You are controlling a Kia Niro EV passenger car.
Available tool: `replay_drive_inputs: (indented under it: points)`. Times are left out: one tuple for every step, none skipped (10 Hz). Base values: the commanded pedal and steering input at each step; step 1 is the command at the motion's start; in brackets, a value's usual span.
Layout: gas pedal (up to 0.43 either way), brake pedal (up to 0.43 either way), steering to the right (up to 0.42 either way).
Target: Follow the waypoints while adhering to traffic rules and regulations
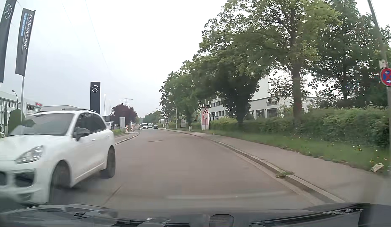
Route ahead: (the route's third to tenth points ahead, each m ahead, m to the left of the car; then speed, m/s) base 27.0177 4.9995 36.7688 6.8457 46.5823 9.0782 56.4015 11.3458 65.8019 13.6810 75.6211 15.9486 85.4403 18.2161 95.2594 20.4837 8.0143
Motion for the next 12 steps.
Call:
replay_drive_inputs:
  points:
    - [0.098, 0.0, -0.017]
    - [0.087, 0.0, -0.02]
    - [0.087, 0.0, -0.02]
    - [0.079, 0.0, -0.021]
    - [0.067, 0.0, -0.02]
    - [0.067, 0.0, -0.021]
    - [0.067, 0.0, -0.02]
    - [0.059, 0.0, -0.02]
    - [0.059, 0.0, -0.021]
    - [0.059, 0.0, -0.023]
    - [0.059, 0.0, -0.025]
    - [0.059, 0.0, -0.028]
